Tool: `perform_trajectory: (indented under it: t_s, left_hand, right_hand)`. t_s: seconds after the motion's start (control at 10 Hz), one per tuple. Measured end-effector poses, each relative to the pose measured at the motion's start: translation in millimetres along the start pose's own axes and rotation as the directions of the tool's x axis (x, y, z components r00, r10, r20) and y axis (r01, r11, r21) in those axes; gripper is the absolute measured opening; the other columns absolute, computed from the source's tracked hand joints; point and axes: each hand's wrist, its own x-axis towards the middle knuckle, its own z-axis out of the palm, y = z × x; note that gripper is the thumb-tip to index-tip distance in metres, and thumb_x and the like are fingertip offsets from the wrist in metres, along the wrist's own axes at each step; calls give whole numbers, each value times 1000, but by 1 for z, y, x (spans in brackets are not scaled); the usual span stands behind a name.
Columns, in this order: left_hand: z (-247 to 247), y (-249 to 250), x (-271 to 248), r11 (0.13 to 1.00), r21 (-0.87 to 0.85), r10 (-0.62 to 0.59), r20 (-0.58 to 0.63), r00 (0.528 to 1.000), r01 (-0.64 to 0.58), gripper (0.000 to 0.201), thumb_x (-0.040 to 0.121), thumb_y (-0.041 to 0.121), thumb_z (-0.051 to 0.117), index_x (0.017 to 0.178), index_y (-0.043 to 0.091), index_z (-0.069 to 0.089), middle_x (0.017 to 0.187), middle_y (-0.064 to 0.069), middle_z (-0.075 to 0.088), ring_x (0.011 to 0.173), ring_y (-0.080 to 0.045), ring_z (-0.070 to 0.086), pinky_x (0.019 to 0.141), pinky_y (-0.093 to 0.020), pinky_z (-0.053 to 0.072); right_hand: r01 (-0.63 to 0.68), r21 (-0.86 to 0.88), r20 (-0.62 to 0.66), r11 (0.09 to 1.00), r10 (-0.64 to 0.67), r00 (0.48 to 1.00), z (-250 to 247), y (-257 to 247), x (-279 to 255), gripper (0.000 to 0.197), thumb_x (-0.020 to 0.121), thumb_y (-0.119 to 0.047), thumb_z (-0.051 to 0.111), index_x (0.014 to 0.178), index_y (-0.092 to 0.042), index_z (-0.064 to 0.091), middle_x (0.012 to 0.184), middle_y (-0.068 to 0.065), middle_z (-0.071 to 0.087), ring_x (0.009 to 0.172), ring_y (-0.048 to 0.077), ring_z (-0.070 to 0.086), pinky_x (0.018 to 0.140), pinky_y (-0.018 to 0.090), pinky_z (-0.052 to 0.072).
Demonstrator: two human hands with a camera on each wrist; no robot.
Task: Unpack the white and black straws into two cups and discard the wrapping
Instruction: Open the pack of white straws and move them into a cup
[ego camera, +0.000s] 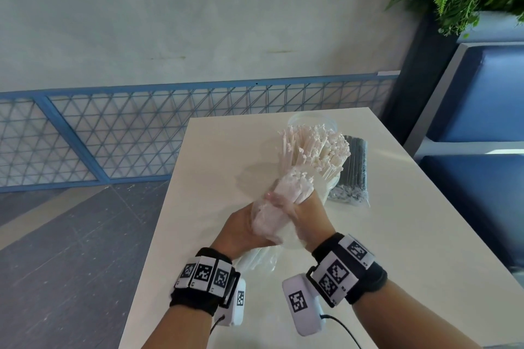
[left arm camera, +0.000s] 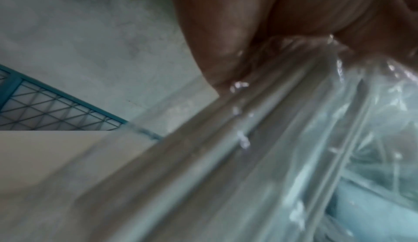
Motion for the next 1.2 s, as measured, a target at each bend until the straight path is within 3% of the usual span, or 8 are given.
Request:
perform_trajectory:
  t_s: [0.1,0.2,0.5,0.6,0.7,0.9,1.0,1.2]
  left_hand:
    - [0,-8,-3,1000,1,-9,-47,999,9,47,56,7,87,83,31,57,81,16,63,72,12,59,61,-5,45]
    - [-2,-14,-2,999,-40,-26,-56,998,24,48,56,2,86,82,30,58,80,14,63,66,14,59,61,-5,45]
    - [8,-7,8,993,-114,4,-104,995,-16,45,55,-1,86,84,24,63,77,7,68,67,5,64,59,-12,50]
    - [5,-11,10,998,-63,18,-127,992,-26,42,56,-1,85,80,25,62,66,14,68,66,9,63,60,-7,47]
    - [-1,-20,10,989,-147,8,-179,984,-35,30,62,-12,77,74,12,62,57,17,69,60,9,64,58,-5,46]
    - [-16,-42,19,968,-243,-20,-300,954,-56,26,64,-3,79,77,15,65,67,13,71,71,-1,66,68,-14,50]
    - [-22,-47,21,955,-289,-36,-322,946,-62,28,60,9,85,78,16,66,73,5,70,80,-20,65,69,-15,51]
    - [-27,-46,19,931,-358,-48,-313,949,-70,50,35,56,88,76,31,71,94,-26,69,95,-43,65,93,-50,47]
  right_hand:
    - [-328,-459,-199,826,264,944,24,-26,3,8,79,-5,67,81,-12,65,76,3,66,76,15,64,71,28,53]
    - [-295,-345,-228,891,225,947,25,-48,16,9,75,-8,67,76,-17,65,73,1,65,76,17,62,77,33,51]
    - [-446,-602,-241,662,382,892,17,-30,2,47,64,-26,78,100,-2,62,91,13,68,89,23,67,75,31,55]
    - [-362,-602,-267,711,248,931,22,-48,22,22,64,-34,72,81,-20,69,83,7,66,83,20,65,74,31,56]
    - [-266,-569,-296,778,108,949,29,-76,50,12,78,-12,65,72,-22,70,83,6,66,86,22,63,82,40,55]
    - [-195,-599,-350,777,-35,936,30,-101,80,12,80,-2,64,73,-12,64,74,4,65,75,15,64,71,31,54]
    - [-159,-700,-316,696,-102,943,33,-104,89,17,75,-9,69,61,-16,62,72,-1,63,70,10,61,64,25,51]
    - [-114,-803,-233,585,-131,964,41,-98,99,7,78,-8,68,77,-2,64,70,-11,63,69,2,62,65,22,51]
